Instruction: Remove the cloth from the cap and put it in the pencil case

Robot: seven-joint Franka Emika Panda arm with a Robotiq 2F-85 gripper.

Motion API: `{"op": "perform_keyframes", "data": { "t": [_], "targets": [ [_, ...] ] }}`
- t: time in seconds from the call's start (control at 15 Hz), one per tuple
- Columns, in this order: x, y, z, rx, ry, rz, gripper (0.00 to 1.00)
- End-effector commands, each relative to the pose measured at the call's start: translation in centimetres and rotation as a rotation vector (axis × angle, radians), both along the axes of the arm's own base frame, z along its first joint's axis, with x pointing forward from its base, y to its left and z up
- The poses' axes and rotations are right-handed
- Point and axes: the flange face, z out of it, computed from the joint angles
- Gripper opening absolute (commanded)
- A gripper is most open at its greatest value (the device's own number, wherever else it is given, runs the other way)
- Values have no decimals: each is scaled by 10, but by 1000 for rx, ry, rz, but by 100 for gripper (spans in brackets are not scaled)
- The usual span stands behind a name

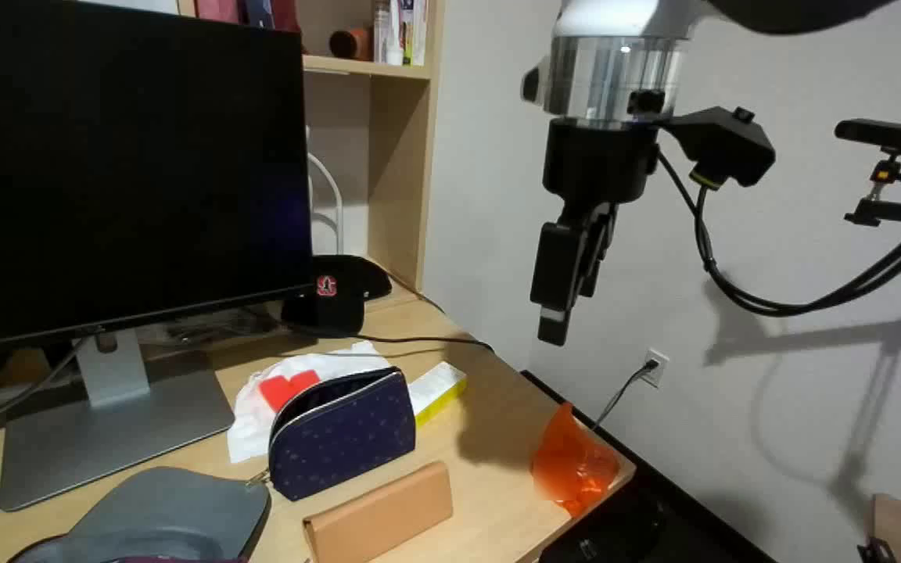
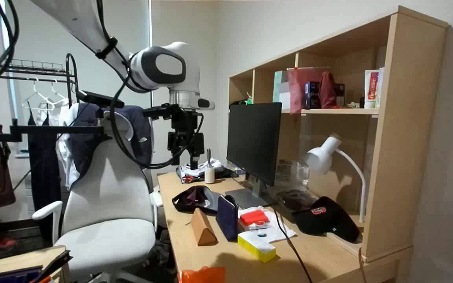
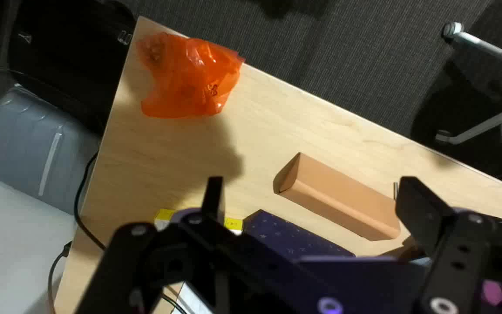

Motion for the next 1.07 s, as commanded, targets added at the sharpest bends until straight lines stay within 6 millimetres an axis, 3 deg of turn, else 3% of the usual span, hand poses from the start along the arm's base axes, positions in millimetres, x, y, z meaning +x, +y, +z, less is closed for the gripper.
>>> {"op": "perform_keyframes", "data": {
  "t": [0.0, 0.4, 0.8, 0.87, 0.93, 1.0],
  "targets": [
    [0, 0, 0, 0, 1, 0, 100],
    [22, 51, -37, 7, 66, 87, 100],
    [54, 143, -77, 18, 117, 290, 100],
    [58, 150, -79, 9, 118, 296, 100],
    [42, 138, -73, 14, 112, 252, 100],
    [47, 147, -78, 16, 116, 266, 100]
  ]
}}
